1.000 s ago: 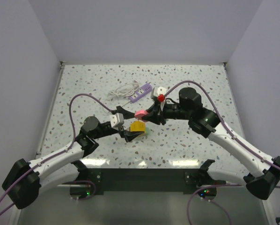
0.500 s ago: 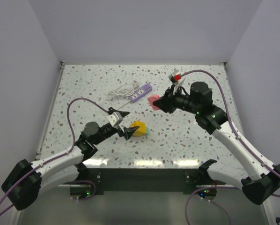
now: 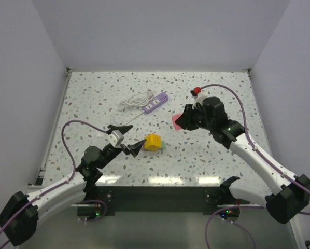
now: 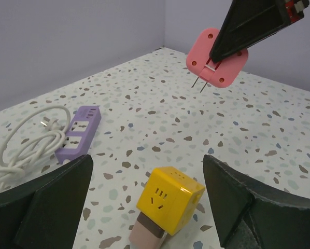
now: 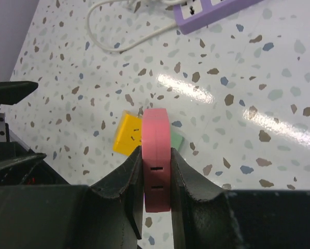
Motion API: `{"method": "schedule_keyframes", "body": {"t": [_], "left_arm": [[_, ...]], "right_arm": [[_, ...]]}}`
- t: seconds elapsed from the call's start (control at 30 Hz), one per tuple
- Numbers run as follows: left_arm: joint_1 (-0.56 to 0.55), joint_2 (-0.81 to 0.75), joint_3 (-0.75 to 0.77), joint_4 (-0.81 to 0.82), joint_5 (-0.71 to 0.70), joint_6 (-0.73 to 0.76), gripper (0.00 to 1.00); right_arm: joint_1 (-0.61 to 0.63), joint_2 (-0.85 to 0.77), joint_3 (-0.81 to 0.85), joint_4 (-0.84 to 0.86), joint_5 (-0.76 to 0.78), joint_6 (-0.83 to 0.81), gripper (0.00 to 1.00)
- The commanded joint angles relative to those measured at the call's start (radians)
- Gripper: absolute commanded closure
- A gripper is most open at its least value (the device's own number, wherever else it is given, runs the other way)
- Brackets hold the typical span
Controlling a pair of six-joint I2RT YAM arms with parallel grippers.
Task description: Insert the plug
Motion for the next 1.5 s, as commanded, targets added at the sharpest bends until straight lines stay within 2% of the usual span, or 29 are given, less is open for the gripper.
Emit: {"method": "schedule_keyframes", "body": {"t": [0.0, 0.13, 0.27, 0.5, 1.13, 1.47], "left_arm": [[-0.007, 0.01, -0.031, 0.095, 0.075, 0.006, 0.07], [-0.023, 0.064, -0.042, 0.125, 0.097, 0.04, 0.07], [-0.036, 0.118, -0.077, 0.222, 0.109, 0.063, 0.06], [-0.039, 0.222, -0.048, 0.25, 0.157, 0.118, 0.05], [-0.065, 0.415, 0.083, 0.13, 0.077, 0.135, 0.06], [-0.074, 0.508, 0.15, 0.064, 0.059, 0.138, 0.07]], "right_arm": [[-0.006, 0.056, -0.004, 0.024, -0.037, 0.069, 1.0], [-0.006, 0.114, -0.008, 0.076, -0.1, 0.13, 1.0], [-0.006, 0.143, -0.056, 0.145, -0.082, 0.218, 1.0], [-0.006, 0.155, -0.128, 0.253, -0.099, 0.342, 1.0], [0.075, 0.175, -0.243, 0.397, -0.027, 0.465, 1.0], [0.113, 0.148, -0.266, 0.391, 0.034, 0.476, 1.0]]}}
